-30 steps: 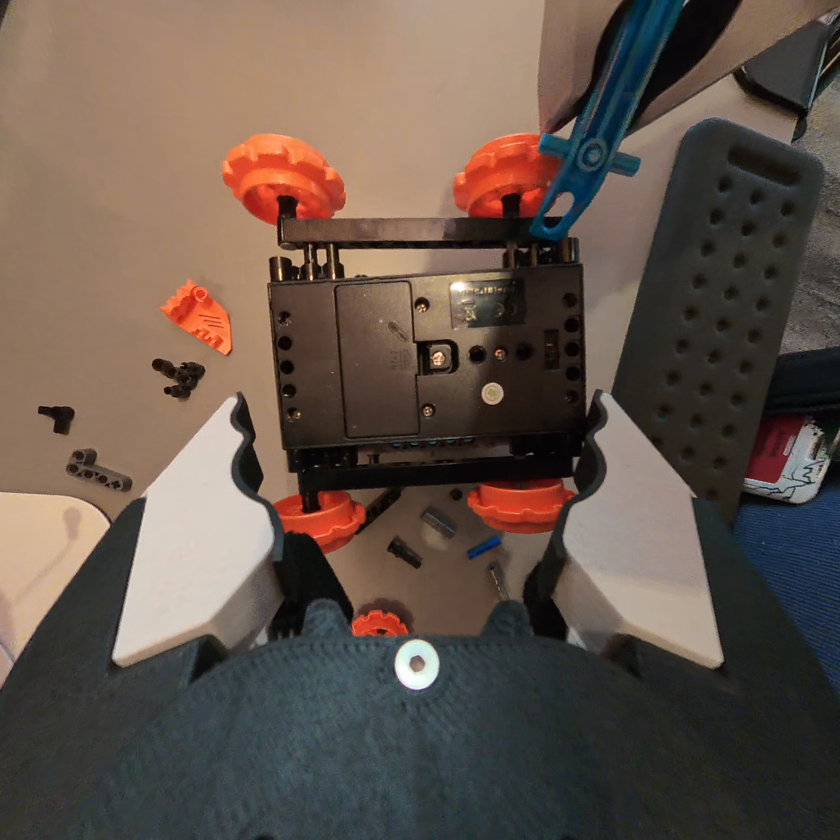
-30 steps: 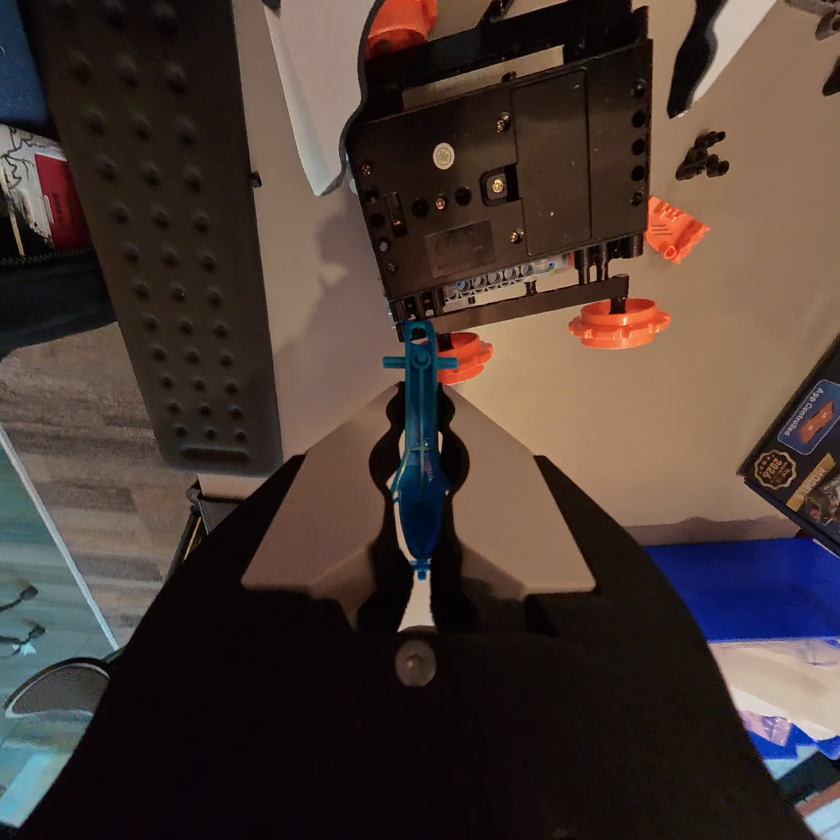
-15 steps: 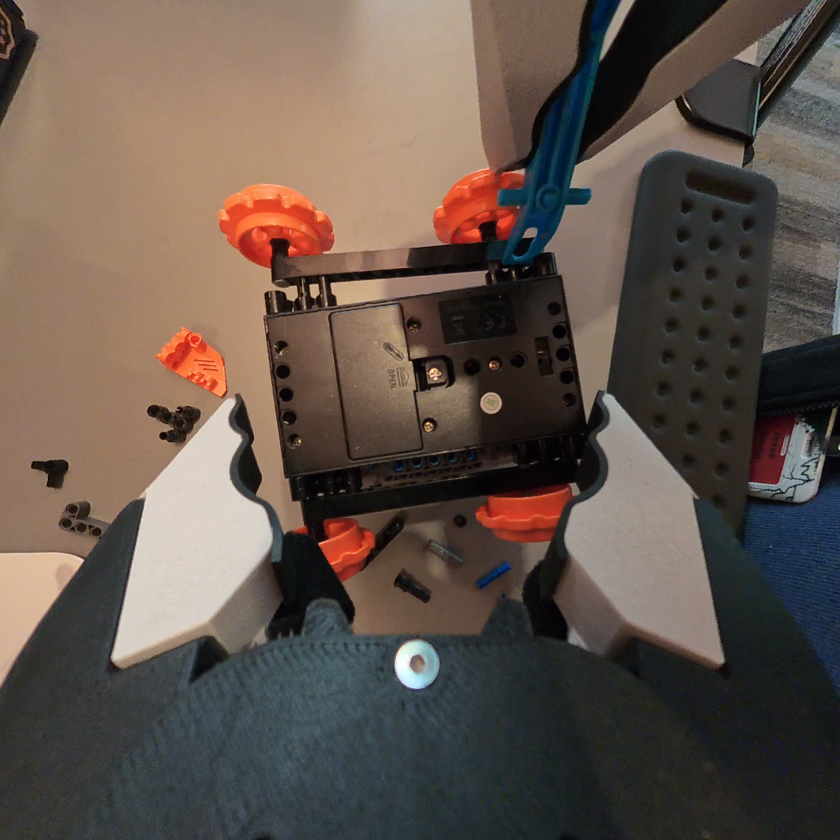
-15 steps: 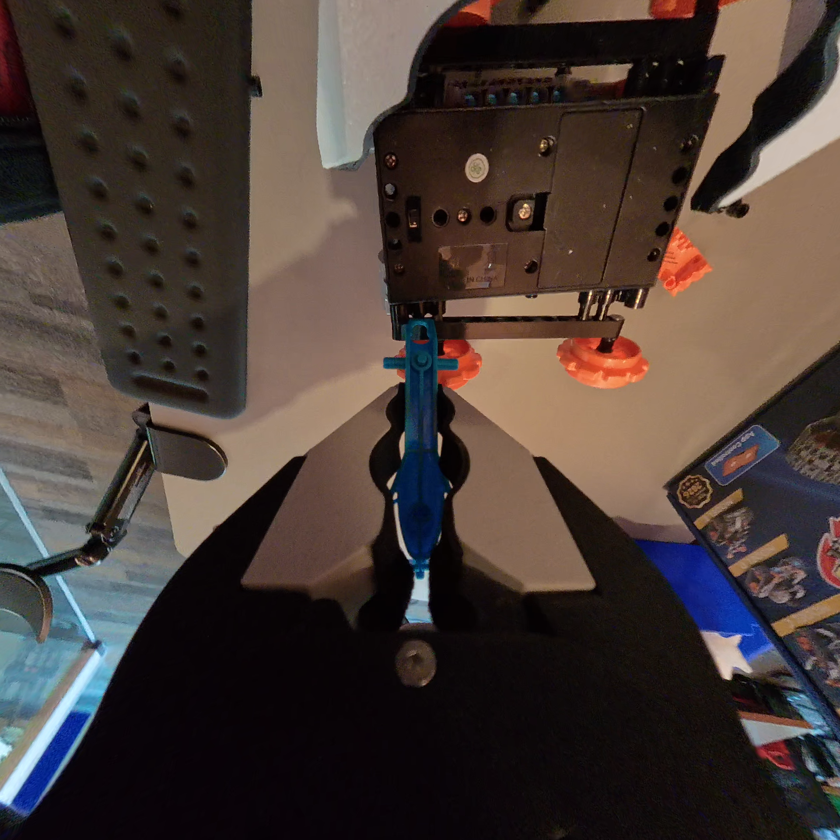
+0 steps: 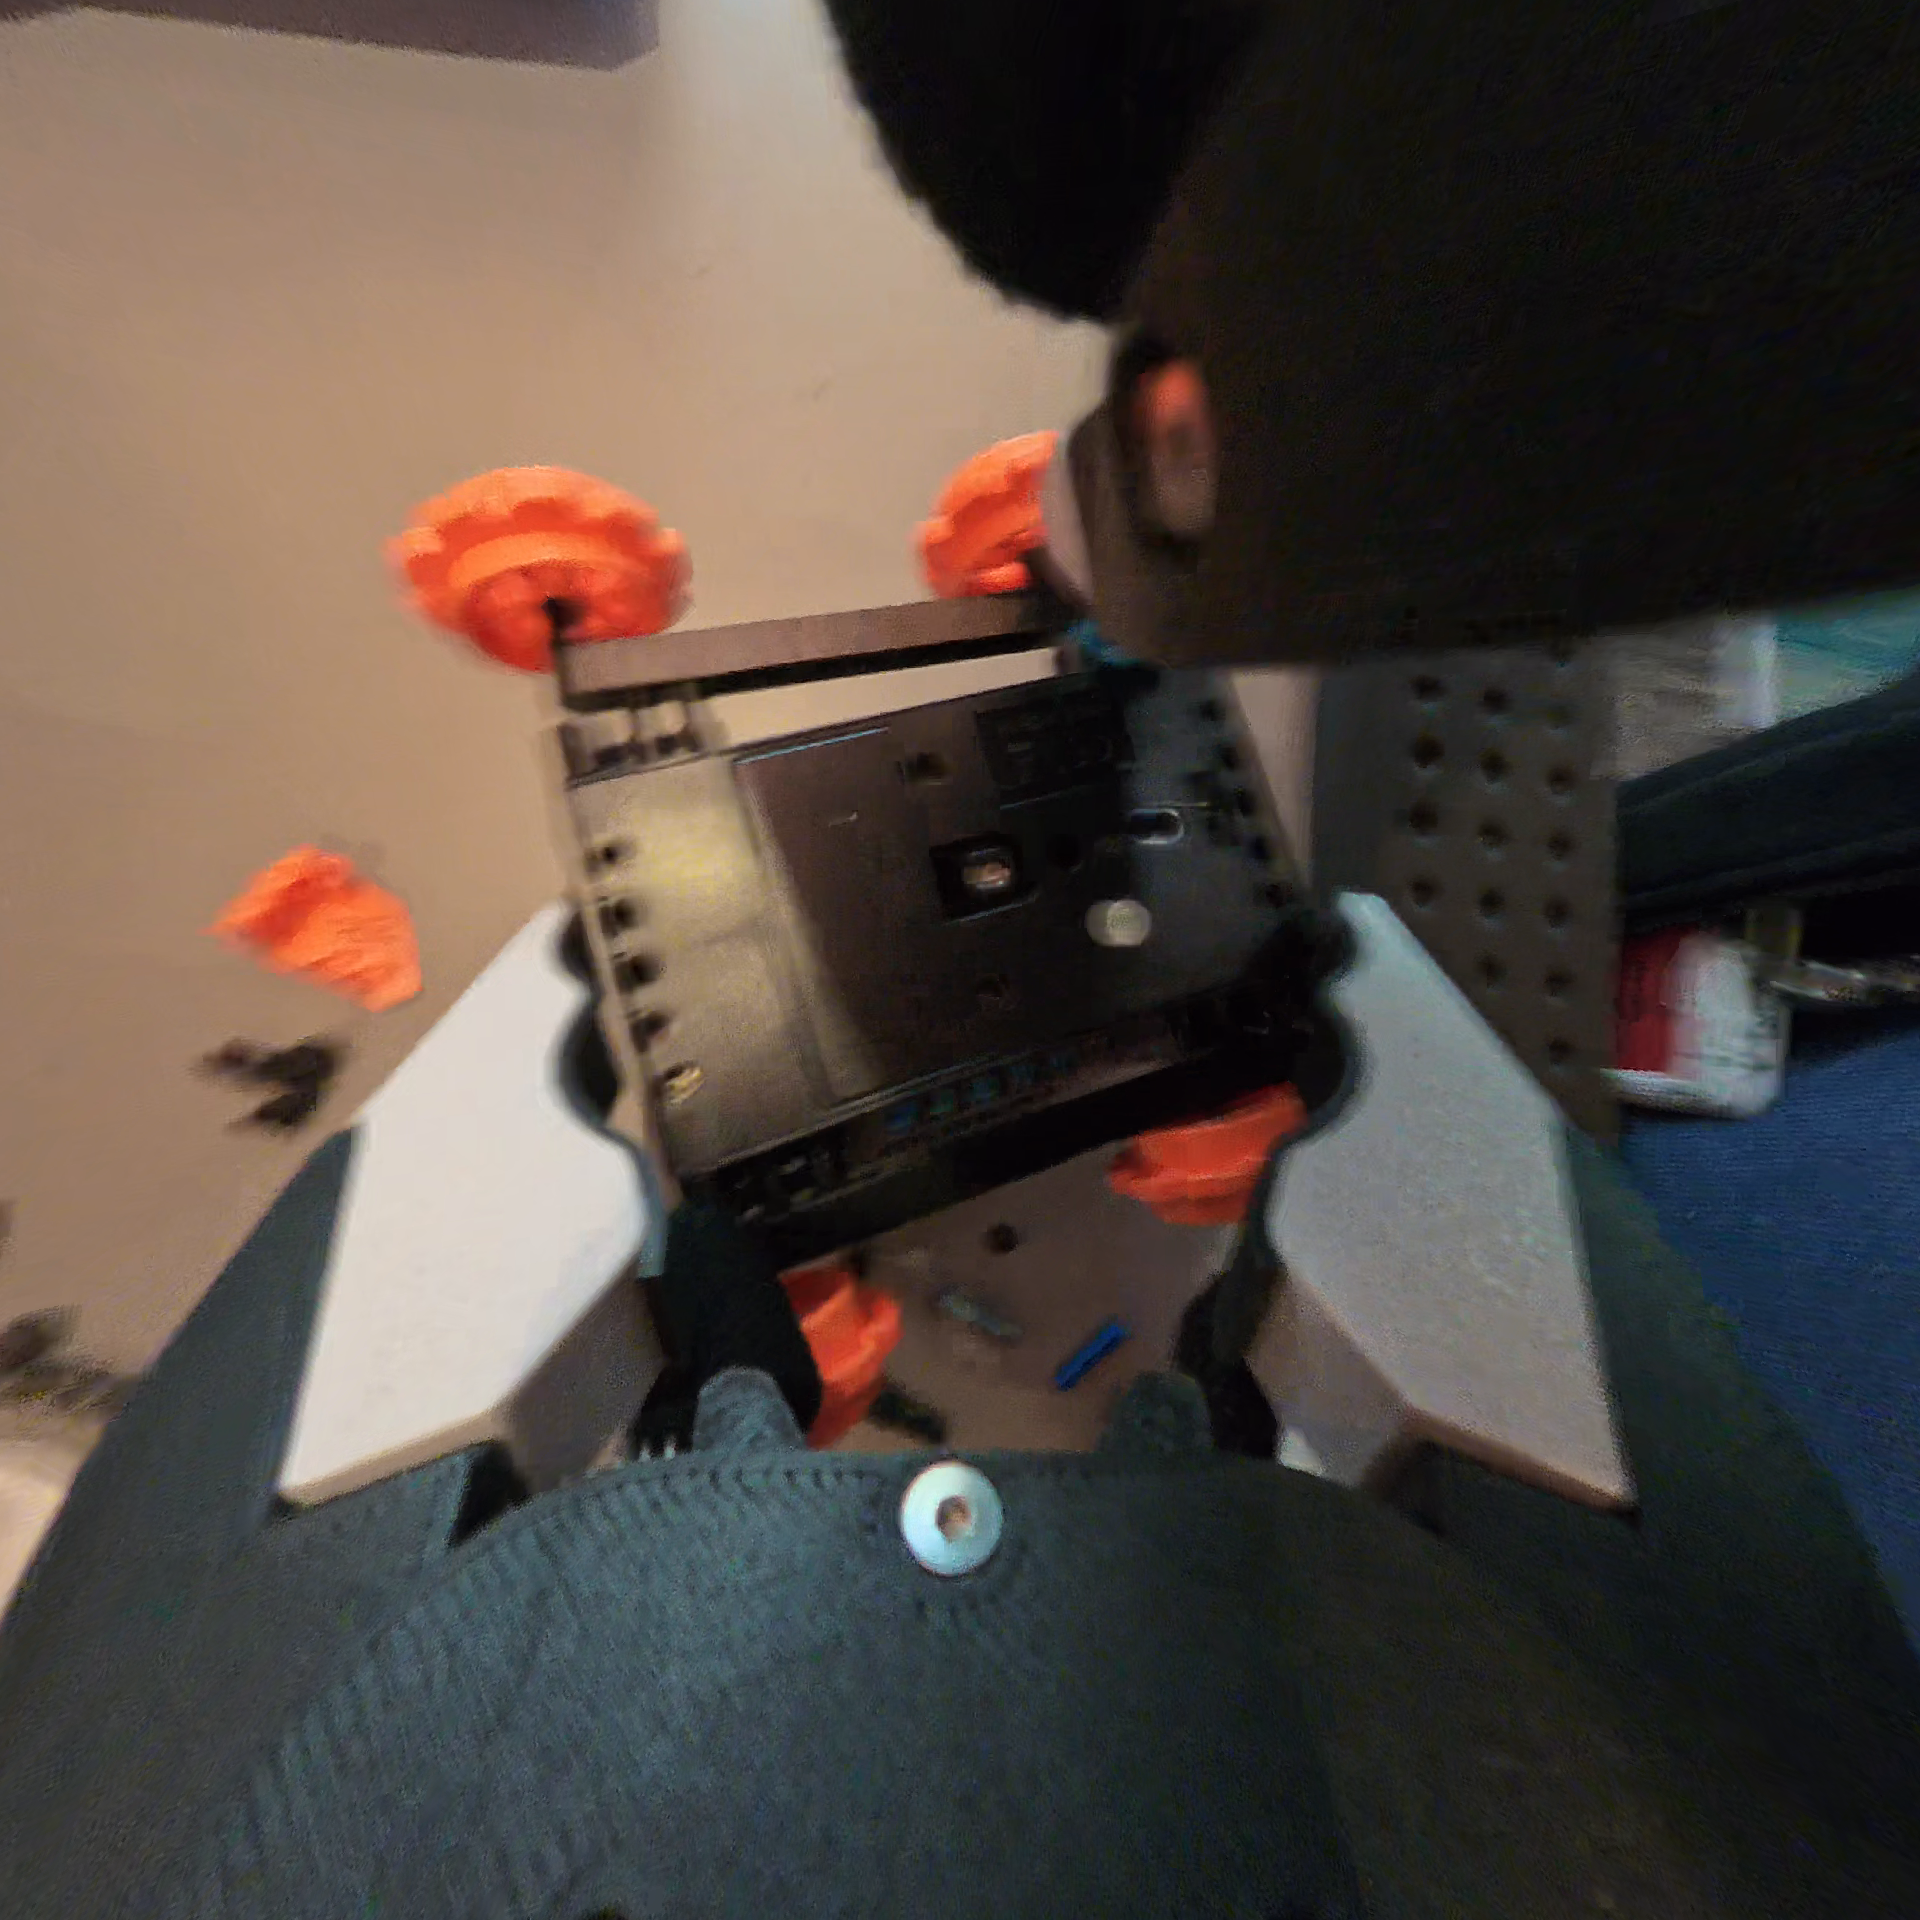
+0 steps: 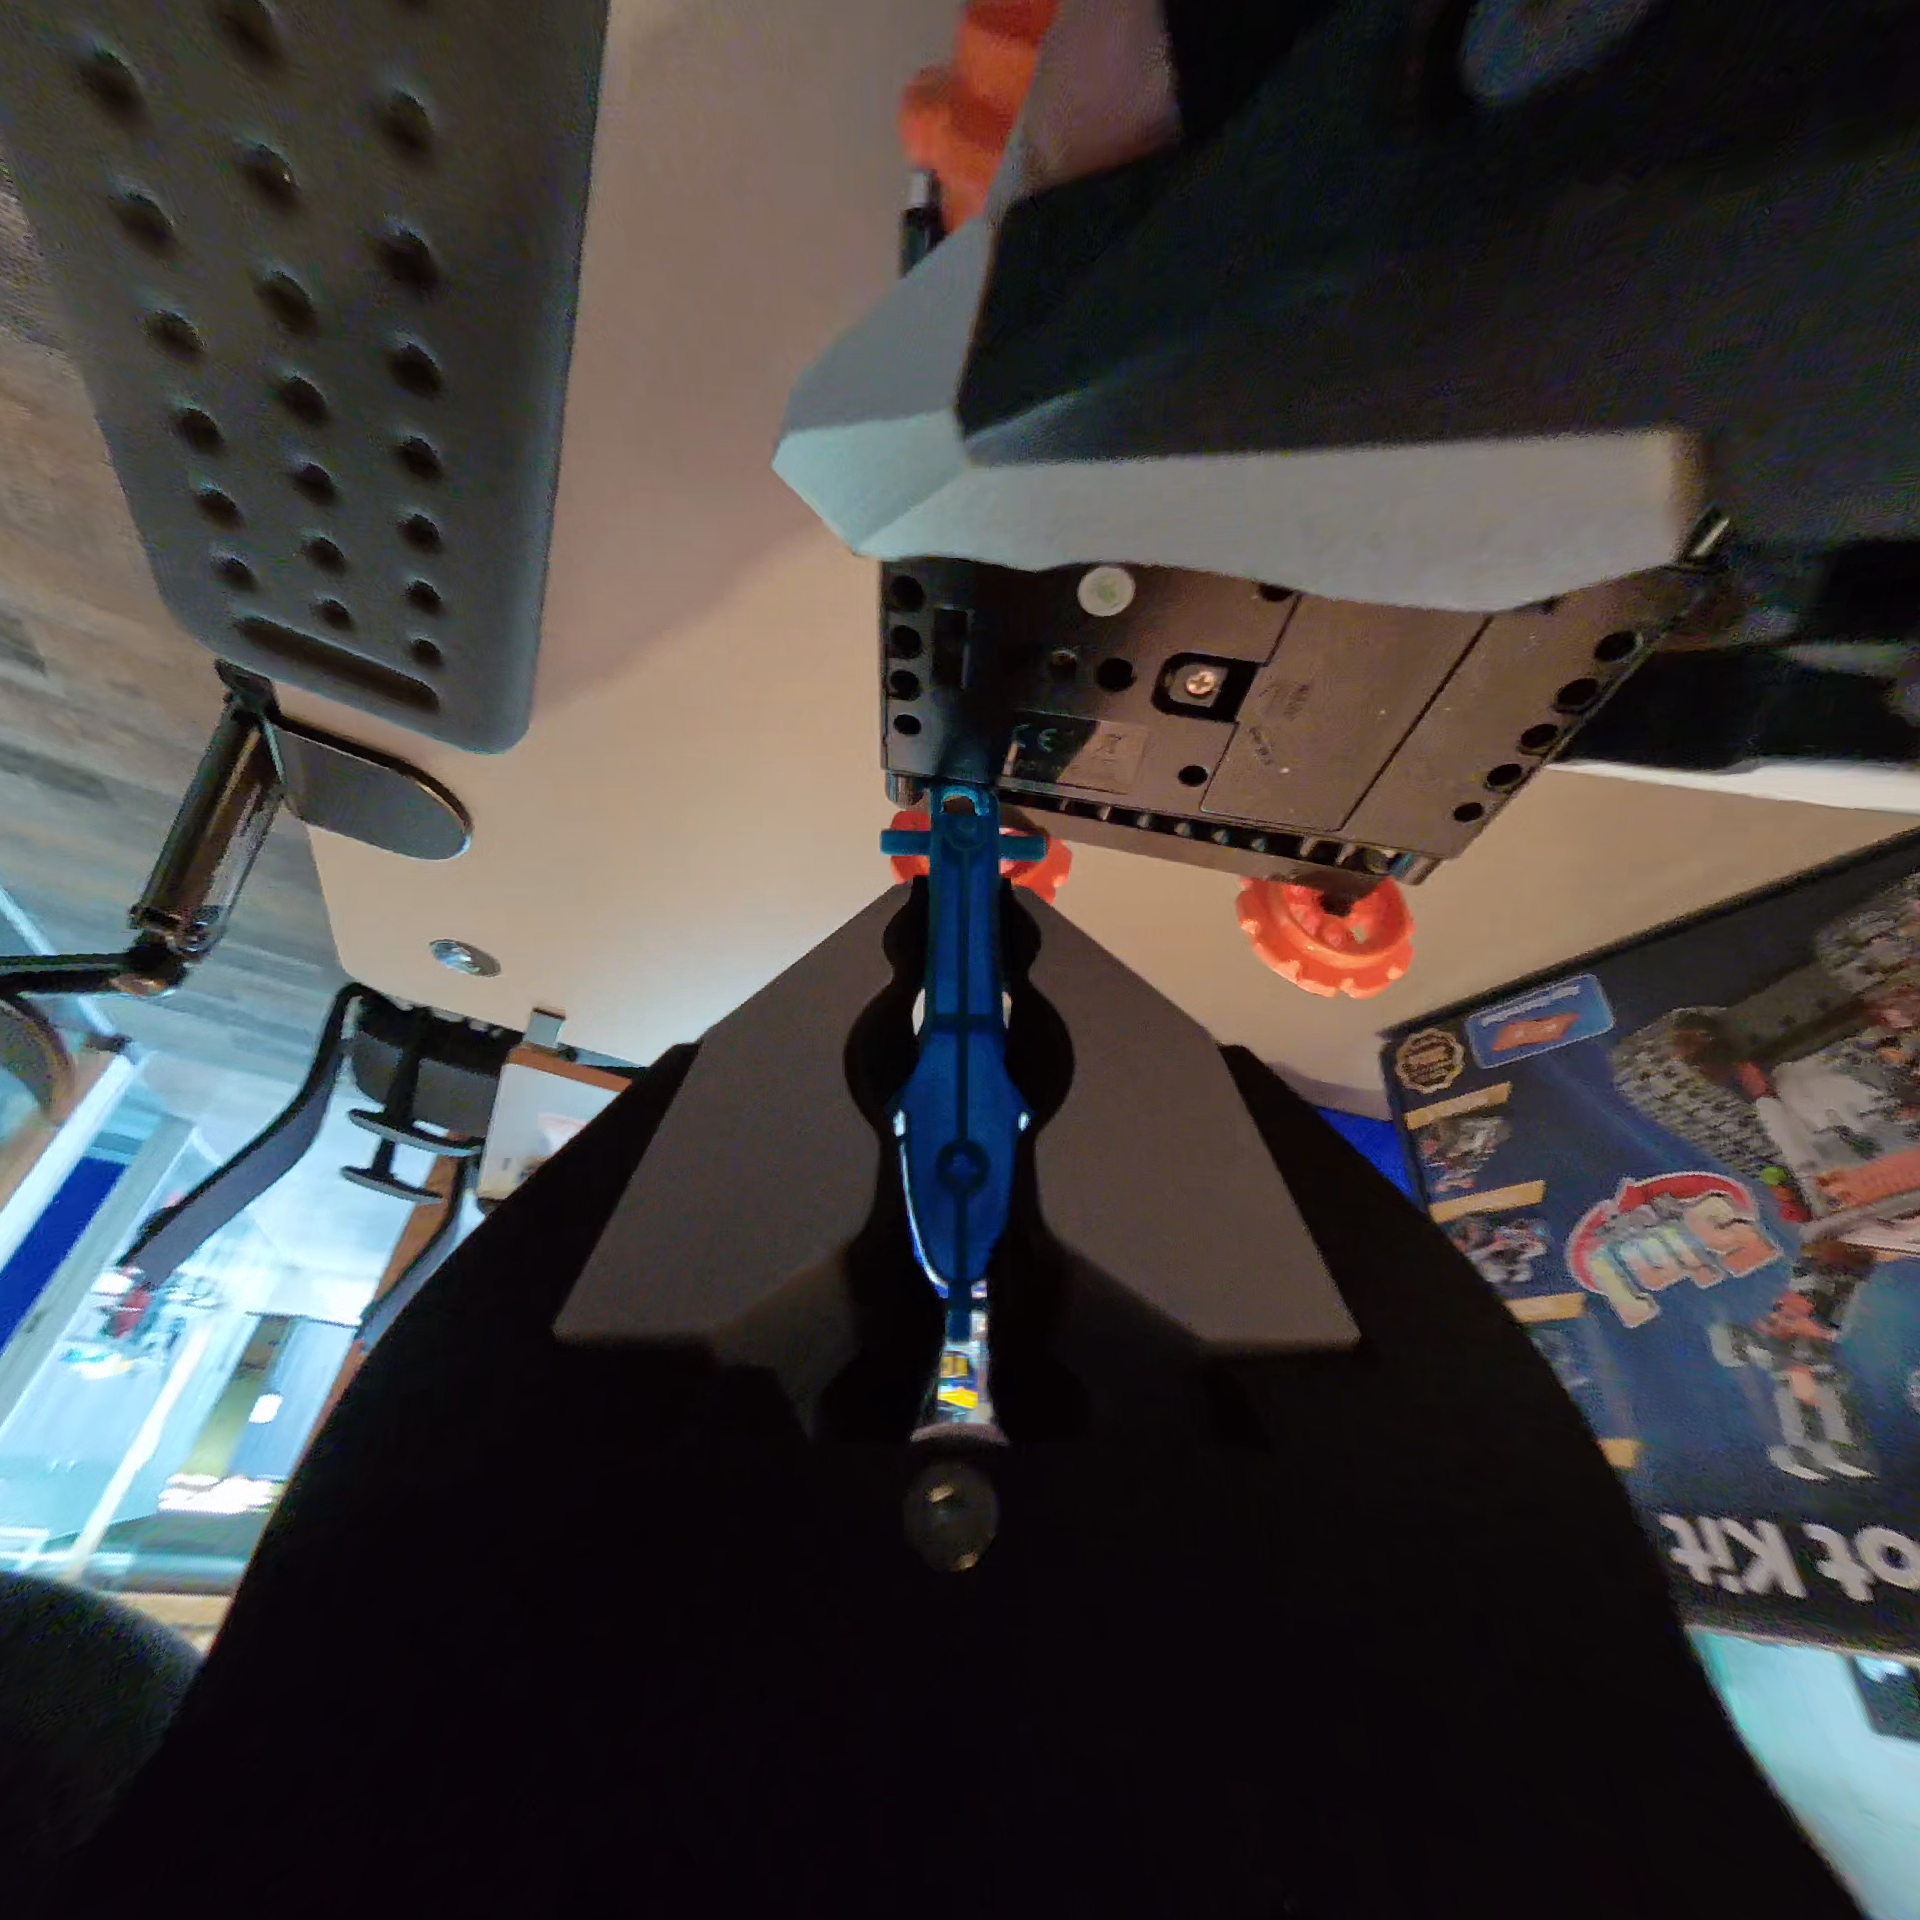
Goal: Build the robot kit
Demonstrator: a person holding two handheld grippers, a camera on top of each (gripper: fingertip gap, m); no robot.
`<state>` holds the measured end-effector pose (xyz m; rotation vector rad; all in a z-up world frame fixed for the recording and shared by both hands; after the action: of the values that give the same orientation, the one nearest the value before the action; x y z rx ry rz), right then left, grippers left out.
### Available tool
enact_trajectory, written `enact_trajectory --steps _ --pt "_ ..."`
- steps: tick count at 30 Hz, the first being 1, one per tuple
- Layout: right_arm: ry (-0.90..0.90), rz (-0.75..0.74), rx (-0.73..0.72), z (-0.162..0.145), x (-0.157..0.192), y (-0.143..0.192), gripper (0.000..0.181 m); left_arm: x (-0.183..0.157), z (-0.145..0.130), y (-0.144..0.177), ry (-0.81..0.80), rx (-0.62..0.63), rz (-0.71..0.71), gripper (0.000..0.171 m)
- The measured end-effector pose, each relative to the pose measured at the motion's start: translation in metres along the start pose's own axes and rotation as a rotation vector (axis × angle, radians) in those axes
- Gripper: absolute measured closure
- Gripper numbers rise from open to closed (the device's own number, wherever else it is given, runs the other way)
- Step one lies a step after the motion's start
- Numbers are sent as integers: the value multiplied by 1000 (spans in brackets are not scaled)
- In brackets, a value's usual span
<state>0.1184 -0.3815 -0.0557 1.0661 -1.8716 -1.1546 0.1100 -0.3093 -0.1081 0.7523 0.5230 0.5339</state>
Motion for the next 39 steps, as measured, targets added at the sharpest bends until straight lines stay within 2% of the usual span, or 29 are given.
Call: enact_trajectory --steps 2,11,14,37,39 --pt "-46 7 -41 -7 -2 -5 173 1 1 2 2 -25 4 45" --pt "-179 22 -369 -38 -6 -14 173 11 1 6 -10 -5 -16 45" --pt "-194 11 -392 -41 -4 -16 173 11 3 5 -4 -9 -23 45" --pt "-139 -158 10 -6 -2 -11 174 15 3 5 25 -74 -52 50" --pt "-148 -139 -6 -8 -5 -11 174 17 4 5 26 -73 -60 50"
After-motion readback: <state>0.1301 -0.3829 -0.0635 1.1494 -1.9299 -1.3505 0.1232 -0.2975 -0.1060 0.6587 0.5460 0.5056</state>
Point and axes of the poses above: each gripper's, where its closed fingertips meet, y back along the fingers, z out of its top, x = y × z across the jaws, the point moved 8 cm from there along y, back along the fingers, and after that the axes turned 6 degrees about y, right-handed, at the moved point
